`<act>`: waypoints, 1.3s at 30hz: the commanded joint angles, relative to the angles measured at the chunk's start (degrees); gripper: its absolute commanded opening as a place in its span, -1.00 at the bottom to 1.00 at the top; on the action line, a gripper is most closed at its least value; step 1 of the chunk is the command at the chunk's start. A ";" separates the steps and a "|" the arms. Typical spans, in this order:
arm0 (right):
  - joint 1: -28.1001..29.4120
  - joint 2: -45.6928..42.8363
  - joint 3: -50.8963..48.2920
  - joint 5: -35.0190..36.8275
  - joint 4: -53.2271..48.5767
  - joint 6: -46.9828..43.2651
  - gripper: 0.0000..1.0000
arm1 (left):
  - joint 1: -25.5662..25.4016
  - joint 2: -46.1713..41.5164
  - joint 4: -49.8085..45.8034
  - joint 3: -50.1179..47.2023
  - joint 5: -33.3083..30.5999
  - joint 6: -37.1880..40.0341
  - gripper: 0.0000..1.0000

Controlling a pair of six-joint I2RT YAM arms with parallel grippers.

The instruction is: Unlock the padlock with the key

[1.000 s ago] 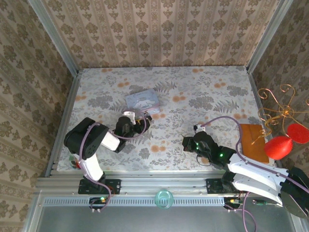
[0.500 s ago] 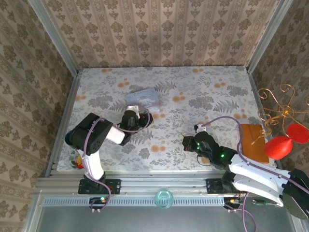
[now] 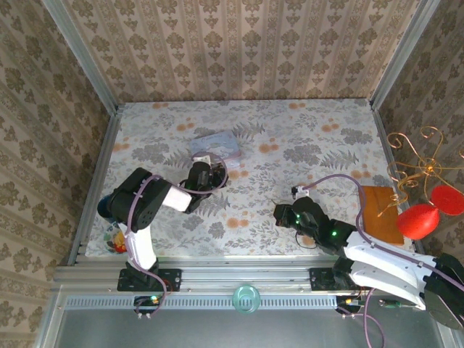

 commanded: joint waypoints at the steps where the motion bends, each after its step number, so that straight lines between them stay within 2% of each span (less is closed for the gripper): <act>1: -0.78 1.86 0.44 -1.70 3.39 2.12 -1.00 | -0.59 0.12 -2.12 -0.09 0.76 -1.95 -0.81; 7: -5.10 6.42 0.43 -11.10 9.51 3.85 -1.00 | -2.39 -5.10 -4.68 -1.94 2.13 -3.28 -0.89; 11: -9.20 10.04 0.81 -19.04 13.75 5.88 -1.00 | -3.01 -6.66 -2.77 -3.34 5.75 -6.23 -0.92; 15: -10.71 13.62 3.52 -23.74 14.08 6.01 -1.00 | -5.26 -9.40 -5.62 -3.73 6.47 -7.98 -0.92; 28: -10.76 23.57 3.53 -29.52 26.01 10.09 -1.00 | -6.98 -15.94 -7.37 -7.25 9.06 -16.78 -0.89; 39: -9.97 32.24 3.24 -32.63 38.06 20.35 -1.00 | -7.61 -17.09 -7.01 -6.71 10.12 -21.25 -0.89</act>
